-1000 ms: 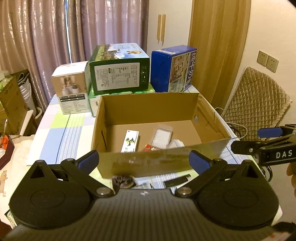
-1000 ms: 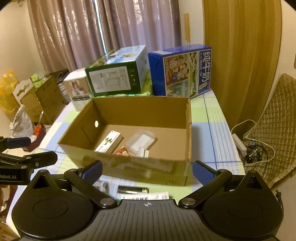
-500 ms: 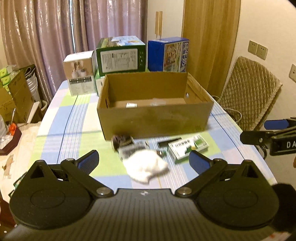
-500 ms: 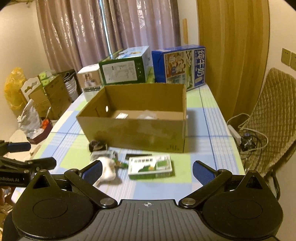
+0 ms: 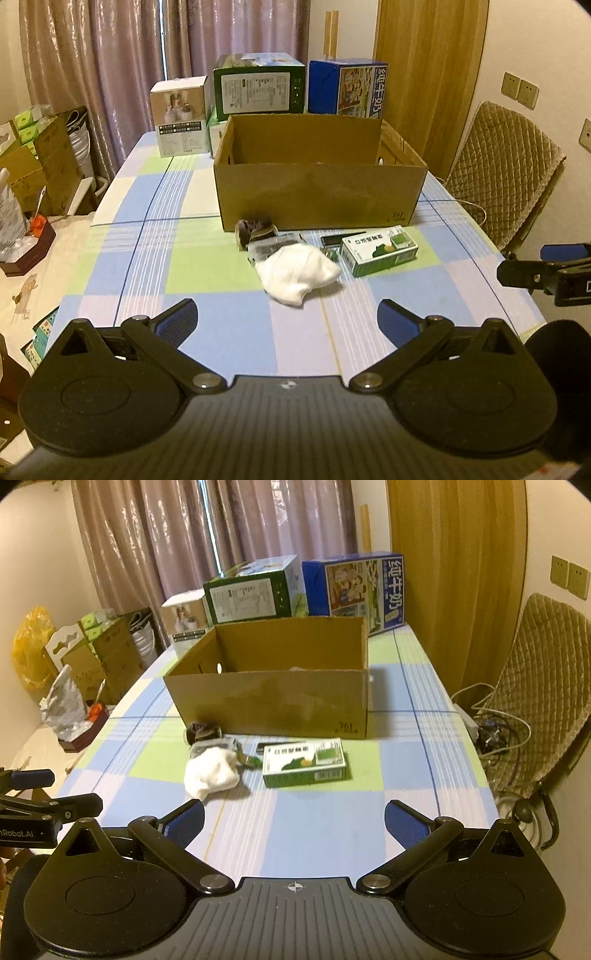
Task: Organize objects
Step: 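Withdraw both tools from the box back over the table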
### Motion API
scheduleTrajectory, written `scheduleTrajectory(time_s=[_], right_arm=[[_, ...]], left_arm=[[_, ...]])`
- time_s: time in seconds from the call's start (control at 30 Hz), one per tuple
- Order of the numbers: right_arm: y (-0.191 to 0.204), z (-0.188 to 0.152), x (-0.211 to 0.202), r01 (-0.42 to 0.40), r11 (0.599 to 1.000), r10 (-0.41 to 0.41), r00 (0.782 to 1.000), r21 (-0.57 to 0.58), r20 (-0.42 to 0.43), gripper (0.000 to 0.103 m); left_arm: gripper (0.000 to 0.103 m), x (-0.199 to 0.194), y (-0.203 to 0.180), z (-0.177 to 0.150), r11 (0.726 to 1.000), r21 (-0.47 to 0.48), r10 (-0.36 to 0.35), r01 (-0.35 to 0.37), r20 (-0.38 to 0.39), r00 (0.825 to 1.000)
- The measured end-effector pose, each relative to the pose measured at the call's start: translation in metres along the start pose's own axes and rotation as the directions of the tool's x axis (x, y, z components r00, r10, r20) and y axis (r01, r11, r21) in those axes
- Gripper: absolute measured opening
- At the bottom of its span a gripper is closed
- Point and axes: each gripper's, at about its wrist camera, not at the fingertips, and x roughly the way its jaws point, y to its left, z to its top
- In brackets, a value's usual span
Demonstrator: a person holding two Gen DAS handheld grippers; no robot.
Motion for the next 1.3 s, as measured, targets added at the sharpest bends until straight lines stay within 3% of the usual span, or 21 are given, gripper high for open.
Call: scheduleTrajectory(time_s=[0.67, 1.3], right_arm=[[0.0, -0.014, 0.021, -0.001, 1.0, 0.002, 0.999, 0.005, -0.05, 0.101], [-0.017, -0.015, 0.067, -0.006, 0.999, 0.01, 0.995, 0.033, -0.101, 0.101]], left_arm=[[0.102, 0.019, 0.0, -0.01, 1.0, -0.02, -0.01, 0.009, -0.041, 0.999], [0.102, 0.074, 0.008, -0.004, 1.0, -0.018, -0.01, 0.008, -0.106, 0.994]])
